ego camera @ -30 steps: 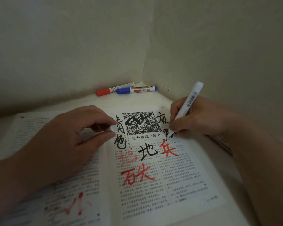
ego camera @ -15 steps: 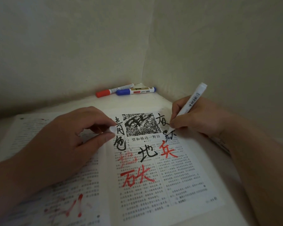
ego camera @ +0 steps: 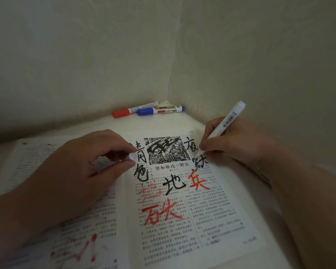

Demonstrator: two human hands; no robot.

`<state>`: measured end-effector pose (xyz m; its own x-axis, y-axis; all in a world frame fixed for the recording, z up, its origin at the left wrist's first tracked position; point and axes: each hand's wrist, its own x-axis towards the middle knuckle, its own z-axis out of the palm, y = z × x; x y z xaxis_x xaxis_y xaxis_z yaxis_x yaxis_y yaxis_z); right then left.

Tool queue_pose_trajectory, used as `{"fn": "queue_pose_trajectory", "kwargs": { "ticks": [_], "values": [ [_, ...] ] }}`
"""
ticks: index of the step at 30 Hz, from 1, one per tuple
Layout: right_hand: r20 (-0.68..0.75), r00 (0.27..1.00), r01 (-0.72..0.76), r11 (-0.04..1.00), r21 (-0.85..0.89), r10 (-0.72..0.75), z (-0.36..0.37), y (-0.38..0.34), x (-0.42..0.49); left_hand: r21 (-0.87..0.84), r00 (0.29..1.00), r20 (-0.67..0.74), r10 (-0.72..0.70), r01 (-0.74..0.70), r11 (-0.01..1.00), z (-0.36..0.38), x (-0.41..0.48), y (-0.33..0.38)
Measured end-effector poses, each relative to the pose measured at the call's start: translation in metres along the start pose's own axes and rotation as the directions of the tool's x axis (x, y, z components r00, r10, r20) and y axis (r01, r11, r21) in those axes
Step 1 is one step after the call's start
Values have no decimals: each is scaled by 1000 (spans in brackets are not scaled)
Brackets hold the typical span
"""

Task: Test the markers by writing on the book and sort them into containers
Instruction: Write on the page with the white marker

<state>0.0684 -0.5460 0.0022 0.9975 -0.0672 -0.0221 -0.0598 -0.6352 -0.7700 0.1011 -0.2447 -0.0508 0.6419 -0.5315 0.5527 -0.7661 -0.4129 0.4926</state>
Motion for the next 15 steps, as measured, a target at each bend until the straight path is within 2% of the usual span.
{"fn": "queue_pose_trajectory", "kwargs": {
  "ticks": [6,11,15],
  "values": [
    [40,999,-16,1000,19,15,-1,0,1,-5,1000,1,1,-1,1000,0,1,0],
    [-9,1000,4,999,49,-4,1,3,1,-5,1000,7,-5,6,1000,0,1,0],
    [48,999,-11,999,49,9,0,1,0,-7,1000,9,-11,11,1000,1,0,0]
  ]
}}
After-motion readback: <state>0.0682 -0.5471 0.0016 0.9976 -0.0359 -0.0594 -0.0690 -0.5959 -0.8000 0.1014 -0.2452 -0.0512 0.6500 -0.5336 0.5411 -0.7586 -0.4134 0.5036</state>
